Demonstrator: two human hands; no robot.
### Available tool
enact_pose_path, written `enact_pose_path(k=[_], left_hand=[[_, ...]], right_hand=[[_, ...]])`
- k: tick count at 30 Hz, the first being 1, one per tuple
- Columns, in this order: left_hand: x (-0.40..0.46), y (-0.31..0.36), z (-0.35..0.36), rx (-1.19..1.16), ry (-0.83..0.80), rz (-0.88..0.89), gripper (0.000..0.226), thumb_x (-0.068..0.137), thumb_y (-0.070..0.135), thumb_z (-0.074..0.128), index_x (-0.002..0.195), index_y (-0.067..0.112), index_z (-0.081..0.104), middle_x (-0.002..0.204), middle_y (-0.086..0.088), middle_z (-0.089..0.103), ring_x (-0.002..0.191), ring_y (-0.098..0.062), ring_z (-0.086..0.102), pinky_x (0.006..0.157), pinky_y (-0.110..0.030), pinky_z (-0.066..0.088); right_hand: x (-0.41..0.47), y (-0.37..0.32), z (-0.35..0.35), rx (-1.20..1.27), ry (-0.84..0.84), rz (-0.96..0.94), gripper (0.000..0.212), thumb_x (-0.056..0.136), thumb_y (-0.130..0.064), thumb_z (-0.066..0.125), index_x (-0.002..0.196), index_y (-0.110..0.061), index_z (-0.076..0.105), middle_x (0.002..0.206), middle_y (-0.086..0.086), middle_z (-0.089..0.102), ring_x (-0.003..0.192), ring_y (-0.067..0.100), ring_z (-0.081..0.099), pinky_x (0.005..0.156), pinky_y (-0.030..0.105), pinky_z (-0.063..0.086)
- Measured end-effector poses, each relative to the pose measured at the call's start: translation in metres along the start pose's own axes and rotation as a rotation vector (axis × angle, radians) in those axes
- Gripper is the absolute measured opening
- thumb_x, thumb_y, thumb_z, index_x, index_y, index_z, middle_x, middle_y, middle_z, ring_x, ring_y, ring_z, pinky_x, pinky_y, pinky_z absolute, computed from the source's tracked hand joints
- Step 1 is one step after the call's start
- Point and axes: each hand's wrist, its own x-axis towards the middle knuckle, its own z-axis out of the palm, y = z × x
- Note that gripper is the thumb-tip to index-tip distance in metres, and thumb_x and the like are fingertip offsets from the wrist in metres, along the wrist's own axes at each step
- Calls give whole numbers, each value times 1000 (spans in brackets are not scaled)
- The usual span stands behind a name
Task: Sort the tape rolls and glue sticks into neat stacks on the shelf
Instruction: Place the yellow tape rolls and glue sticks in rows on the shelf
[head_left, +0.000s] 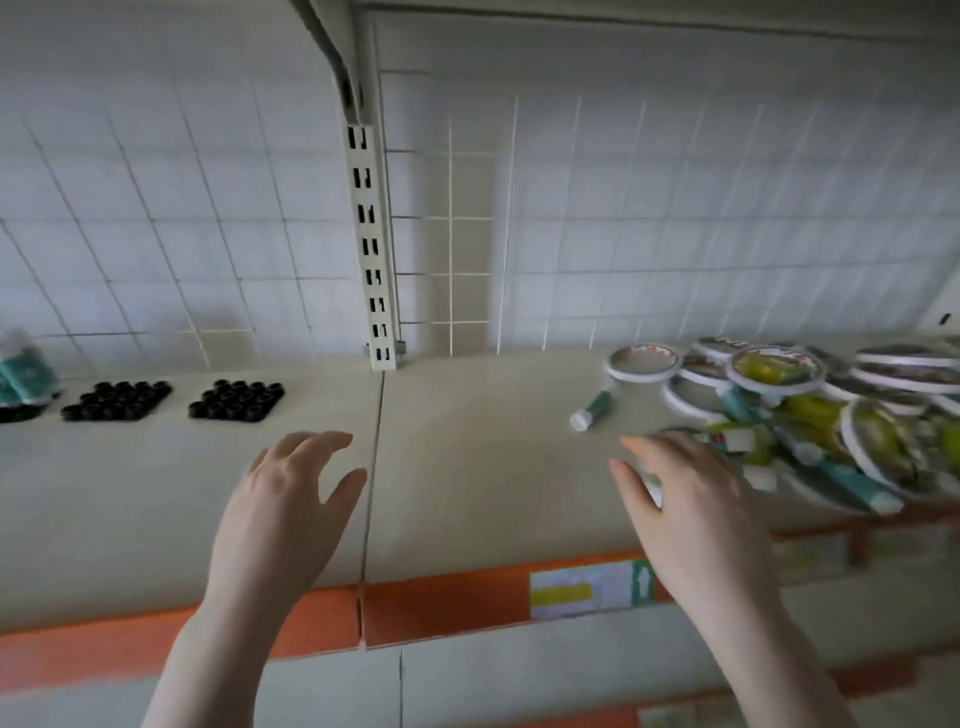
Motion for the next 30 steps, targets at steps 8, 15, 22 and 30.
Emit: enact_pose_path(k=[8,15,22,30], left_hand=[[-1,54,31,-5,-55,51,33,85,29,64,117,20,63,116,-1,60,108,-25,53,82,-34,40],[12,97,55,43,-122,102,34,90,34,57,121,23,58,122,3,57,112,-20,51,85,-31,40],[39,155,100,93,-192,110,33,91,41,53,120,26,57,116,3,61,102,-18,58,81,-33,48],[65,192,142,197,-324,105,37,91,38,53,126,25,55,121,0,58,109,-21,55,87,-33,46]], right_hand=[[-9,59,-25,-36,-5,55,14,73,-6,75,86,-5,71,79,12,69,69,33,65,62,39,54],[-11,100,-30,-4,-42,97,17,75,-8,74,91,-4,72,83,11,69,72,33,65,61,40,55],[23,150,-33,46,-5,22,18,71,-6,76,88,-2,72,82,11,70,67,31,66,58,37,56],[42,185,-20,109,-45,-22,20,72,-8,76,92,-5,73,82,9,70,68,31,65,63,38,54]])
